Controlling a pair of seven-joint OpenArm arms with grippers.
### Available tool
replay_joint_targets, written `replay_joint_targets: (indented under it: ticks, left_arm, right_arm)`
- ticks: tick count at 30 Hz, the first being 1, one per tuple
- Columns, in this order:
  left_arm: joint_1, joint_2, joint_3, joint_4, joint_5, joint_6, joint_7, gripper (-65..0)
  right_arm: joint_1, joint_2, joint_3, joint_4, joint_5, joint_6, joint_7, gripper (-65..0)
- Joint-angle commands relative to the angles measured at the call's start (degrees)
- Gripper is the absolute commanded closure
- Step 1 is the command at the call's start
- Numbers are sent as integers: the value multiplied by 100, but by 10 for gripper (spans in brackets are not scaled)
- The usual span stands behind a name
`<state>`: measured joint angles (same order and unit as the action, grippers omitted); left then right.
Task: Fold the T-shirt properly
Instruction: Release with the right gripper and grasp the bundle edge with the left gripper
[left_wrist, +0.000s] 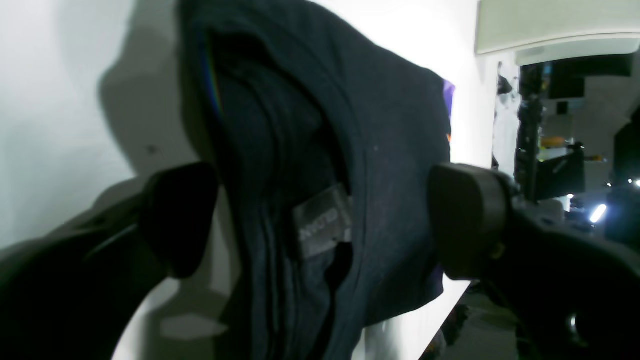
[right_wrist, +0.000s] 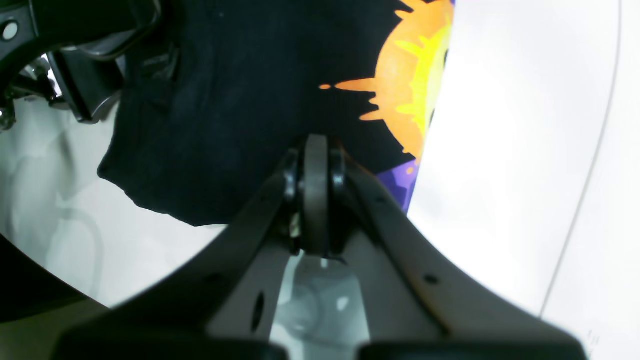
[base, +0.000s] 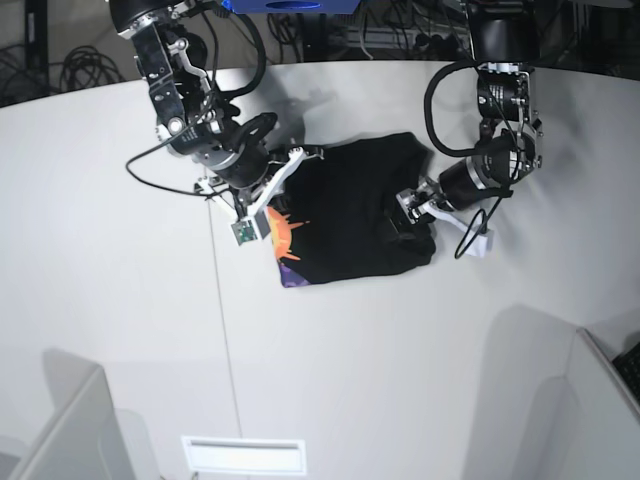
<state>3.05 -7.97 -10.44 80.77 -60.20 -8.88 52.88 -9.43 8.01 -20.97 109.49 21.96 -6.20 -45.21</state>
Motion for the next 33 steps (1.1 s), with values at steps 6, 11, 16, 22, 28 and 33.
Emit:
replay_joint_targets:
  ticks: [6,11,16,22,28,33]
  left_arm:
    - [-2,-52,11,-240,188,146,149,-327]
    - [-204,-87,239,-521,188,146,158,-160]
    - [-441,-298,881,-592,733,146,193,0]
    - [-679,-465,1127,-592,1374,146,395,0]
    - [-1197,-1036,2323,-424,1955,146,791,0]
    - [-1558,-1590,3369,-29,1955,146,782,0]
  right_arm:
    - [-230,-58,519,396,15,26,376,0]
    - [-538,-41,809,440,15,26,745,0]
    - [-696,-41,862,449,15,26,763,0]
    - [-802,-41,862,449,15,26,772,0]
    - [-899,-146,1152,457,15,-18,772,0]
    - [-1127,-419,1917,457,15,-9,772,0]
